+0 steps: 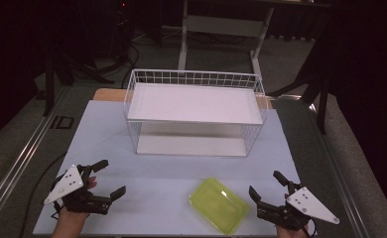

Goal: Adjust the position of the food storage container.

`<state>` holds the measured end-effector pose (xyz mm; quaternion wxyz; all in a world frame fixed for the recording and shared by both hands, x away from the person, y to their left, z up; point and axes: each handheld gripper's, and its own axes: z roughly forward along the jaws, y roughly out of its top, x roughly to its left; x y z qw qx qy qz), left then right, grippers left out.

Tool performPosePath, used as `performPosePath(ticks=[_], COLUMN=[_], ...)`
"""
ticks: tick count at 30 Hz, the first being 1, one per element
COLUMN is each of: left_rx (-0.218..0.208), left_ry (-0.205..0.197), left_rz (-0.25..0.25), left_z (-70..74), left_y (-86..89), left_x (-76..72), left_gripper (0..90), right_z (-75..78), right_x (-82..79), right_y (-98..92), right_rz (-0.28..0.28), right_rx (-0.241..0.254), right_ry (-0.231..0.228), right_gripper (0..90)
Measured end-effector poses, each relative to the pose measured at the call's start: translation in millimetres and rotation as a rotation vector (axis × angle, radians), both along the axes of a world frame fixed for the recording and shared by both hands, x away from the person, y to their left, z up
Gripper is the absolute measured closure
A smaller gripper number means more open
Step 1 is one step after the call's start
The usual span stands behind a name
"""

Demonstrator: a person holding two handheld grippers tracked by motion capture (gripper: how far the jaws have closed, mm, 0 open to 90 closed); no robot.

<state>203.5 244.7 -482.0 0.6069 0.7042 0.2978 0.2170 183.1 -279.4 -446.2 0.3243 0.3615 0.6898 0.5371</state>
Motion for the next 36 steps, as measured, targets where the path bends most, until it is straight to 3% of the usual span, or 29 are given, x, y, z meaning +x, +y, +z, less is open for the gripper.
performPosePath(ticks=[6, 8, 12, 14, 15, 17, 21, 22, 23, 25, 31, 33, 36], left_rx=[-0.001, -0.001, 0.005, 0.004, 0.001, 0.002, 0.004, 0.004, 0.002, 0.000, 0.007, 0.010, 0.008], left_ry=[-0.003, -0.006, -0.005, -0.006, -0.008, -0.012, -0.012, -0.012, -0.009, -0.008, -0.006, -0.005, -0.007], left_rz=[-0.009, -0.013, -0.020, -0.020, -0.022, -0.024, -0.028, -0.028, -0.030, -0.031, -0.039, -0.037, -0.037], left_z=[0.6, 1.0, 0.4, 0.7, 1.1, 1.9, 2.0, 2.0, 1.8, 1.8, 1.0, 1.0, 1.4], left_y=[-0.2, -0.4, -1.2, -1.6, -2.0, -2.6, -3.6, -3.6, -3.8, -4.7, -6.8, -7.0, -7.8], left_x=[0.0, 0.1, 0.4, 0.2, 0.0, -0.9, -1.4, -1.4, -0.9, -0.5, 0.8, 1.1, 1.0], left_gripper=[0.4, 0.4, 0.4, 0.4, 0.4, 0.4, 0.4, 0.4, 0.4, 0.4, 0.4, 0.4, 0.4], right_z=[2.3, 3.2, 8.9, 10.9, 10.8, 7.9, -0.5, -0.5, -7.8, -13.1, -28.0, -31.3, -45.1], right_x=[1.4, 0.5, -1.0, -0.7, -0.6, -2.1, -8.5, -8.5, -12.9, -14.9, -19.2, -19.2, -17.5], right_y=[5.5, 6.7, 9.6, 10.4, 10.4, 8.0, 3.0, 3.0, -0.3, -3.7, -14.2, -15.6, -15.1], right_rz=[-0.005, 0.040, 0.060, 0.065, 0.064, 0.088, 0.144, 0.144, 0.160, 0.170, 0.190, 0.197, 0.209], right_rx=[-0.003, 0.009, 0.007, -0.035, -0.055, -0.034, -0.036, -0.036, -0.062, -0.088, -0.153, -0.158, -0.194], right_ry=[0.036, 0.040, 0.057, 0.094, 0.118, 0.164, 0.248, 0.248, 0.294, 0.322, 0.432, 0.446, 0.519], right_gripper=[12.3, 12.3, 13.7, 23.9, 24.9, 29.0, 42.7, 42.7, 53.8, 64.7, 84.1, 86.9, 90.0])
